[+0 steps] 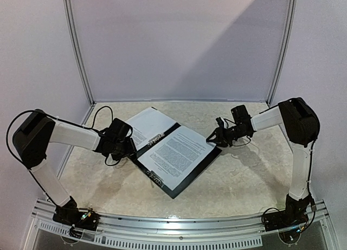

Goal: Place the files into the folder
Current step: Rotate the folder with files at the center of the board.

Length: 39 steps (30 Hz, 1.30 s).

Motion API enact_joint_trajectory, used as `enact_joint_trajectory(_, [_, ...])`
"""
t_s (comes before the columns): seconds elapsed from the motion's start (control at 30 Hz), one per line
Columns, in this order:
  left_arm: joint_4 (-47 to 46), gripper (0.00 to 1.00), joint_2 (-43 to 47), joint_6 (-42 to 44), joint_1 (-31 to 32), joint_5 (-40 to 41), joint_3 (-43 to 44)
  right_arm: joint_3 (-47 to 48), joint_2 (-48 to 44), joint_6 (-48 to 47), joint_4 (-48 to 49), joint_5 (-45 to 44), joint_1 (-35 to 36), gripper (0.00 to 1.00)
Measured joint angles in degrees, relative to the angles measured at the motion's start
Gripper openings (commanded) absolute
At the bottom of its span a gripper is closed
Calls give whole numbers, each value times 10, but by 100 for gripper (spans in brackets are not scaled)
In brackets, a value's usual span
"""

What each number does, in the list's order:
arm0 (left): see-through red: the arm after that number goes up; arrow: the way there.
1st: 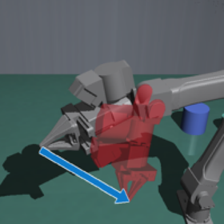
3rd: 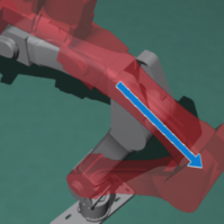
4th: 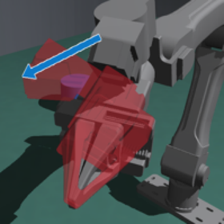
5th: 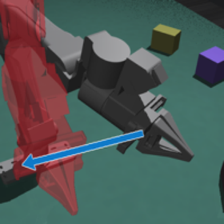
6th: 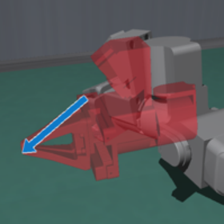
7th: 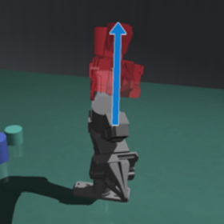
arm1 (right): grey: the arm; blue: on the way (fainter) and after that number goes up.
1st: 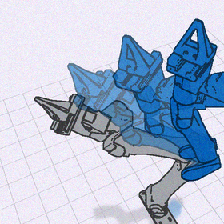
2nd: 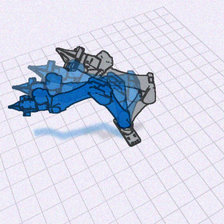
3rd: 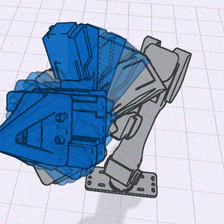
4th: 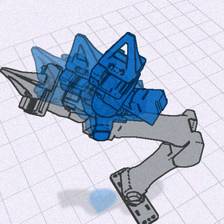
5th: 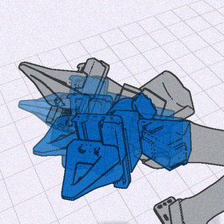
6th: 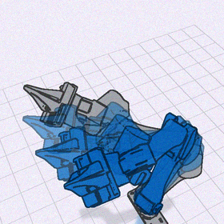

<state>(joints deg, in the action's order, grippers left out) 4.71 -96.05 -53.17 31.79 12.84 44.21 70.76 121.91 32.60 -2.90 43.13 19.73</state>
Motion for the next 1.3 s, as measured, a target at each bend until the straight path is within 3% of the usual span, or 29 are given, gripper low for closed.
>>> enact_joint_trajectory(0.3, [-10, 52, -19, 54, 19, -48, 17, -266, -214, 2, -17, -50, 51, 28])
enact_joint_trajectory(0.63, [1, 57, -12, 79, 120, -68, 18, -387, -390, 9, -97, -155, 88, 34])
enact_joint_trajectory(0.67, [7, 58, -12, 82, 122, -68, 20, -391, -402, 10, -110, -162, 89, 39])
enact_joint_trajectory(0.73, [32, 60, -12, 89, 122, -64, 33, -396, -428, 14, -139, -179, 92, 82])
enact_joint_trajectory(0.77, [45, 60, -12, 90, 122, -59, 40, -396, -438, 19, -152, -186, 94, 98])
enact_joint_trajectory(0.93, [121, 58, 30, 83, 125, -26, 59, -393, -509, 21, -225, -238, 101, 99])
enact_joint_trajectory(1.07, [155, 49, 93, 63, 147, -15, 52, -352, -583, 17, -293, -341, 142, 99])
enact_joint_trajectory(1.17, [160, 39, 112, 45, 171, -19, 45, -357, -647, -4, -228, -378, 169, 98])
enact_joint_trajectory(1.23, [162, 34, 110, 37, 183, -22, 40, -408, -694, -5, -145, -364, 167, 82])
enact_joint_trajectory(1.3, [164, 32, 103, 27, 190, -24, 38, -453, -709, -3, -99, -336, 166, 74])
